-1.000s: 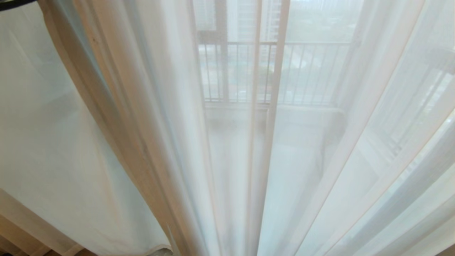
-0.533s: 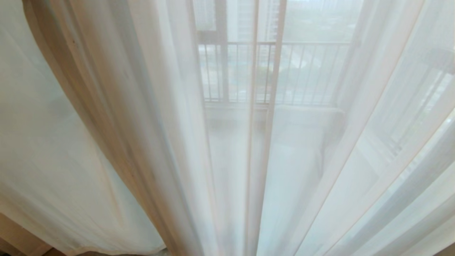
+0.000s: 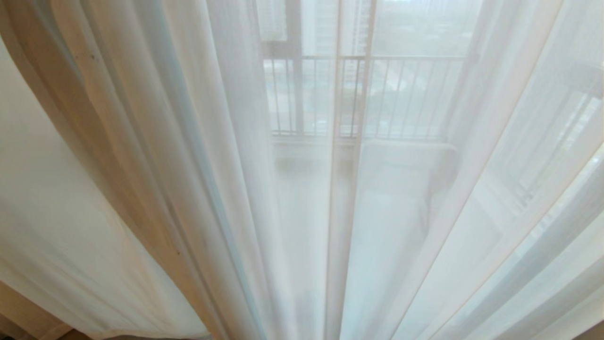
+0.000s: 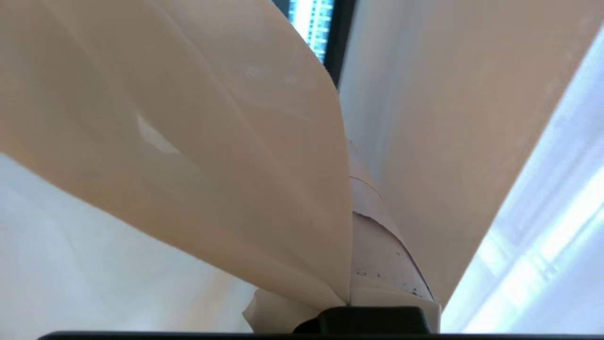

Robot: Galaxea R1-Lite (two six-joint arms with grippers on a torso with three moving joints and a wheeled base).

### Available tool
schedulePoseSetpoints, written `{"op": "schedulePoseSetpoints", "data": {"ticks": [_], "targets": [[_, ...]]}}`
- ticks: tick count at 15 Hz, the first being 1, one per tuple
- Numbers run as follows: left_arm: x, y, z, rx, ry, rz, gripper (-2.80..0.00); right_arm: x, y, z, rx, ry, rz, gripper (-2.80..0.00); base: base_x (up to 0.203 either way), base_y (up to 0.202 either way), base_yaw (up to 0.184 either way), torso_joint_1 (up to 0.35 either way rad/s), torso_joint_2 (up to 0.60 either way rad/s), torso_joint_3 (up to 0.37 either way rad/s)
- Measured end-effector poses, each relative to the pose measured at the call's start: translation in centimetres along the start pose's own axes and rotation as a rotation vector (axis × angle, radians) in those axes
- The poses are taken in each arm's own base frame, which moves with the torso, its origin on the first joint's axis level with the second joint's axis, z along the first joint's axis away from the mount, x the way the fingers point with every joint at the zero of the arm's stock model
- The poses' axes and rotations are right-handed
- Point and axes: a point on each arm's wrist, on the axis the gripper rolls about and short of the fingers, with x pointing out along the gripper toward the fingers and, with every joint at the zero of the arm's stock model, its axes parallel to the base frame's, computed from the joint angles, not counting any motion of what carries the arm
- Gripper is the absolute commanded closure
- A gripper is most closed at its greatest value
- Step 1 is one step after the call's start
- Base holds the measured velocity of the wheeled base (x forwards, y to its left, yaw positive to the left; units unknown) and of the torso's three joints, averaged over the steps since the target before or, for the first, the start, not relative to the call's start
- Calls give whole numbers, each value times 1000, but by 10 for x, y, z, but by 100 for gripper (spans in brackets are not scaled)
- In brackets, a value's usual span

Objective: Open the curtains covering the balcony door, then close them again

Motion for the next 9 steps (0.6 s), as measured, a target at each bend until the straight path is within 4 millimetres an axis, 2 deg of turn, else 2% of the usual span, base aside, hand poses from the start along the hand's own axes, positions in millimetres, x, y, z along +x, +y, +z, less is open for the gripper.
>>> {"op": "schedulePoseSetpoints", "data": {"ticks": [9], "targets": [[-13,-24,1,7,4,-174,0,0,0,0,0,0,0,0,0,0,0,0,0,0]]}}
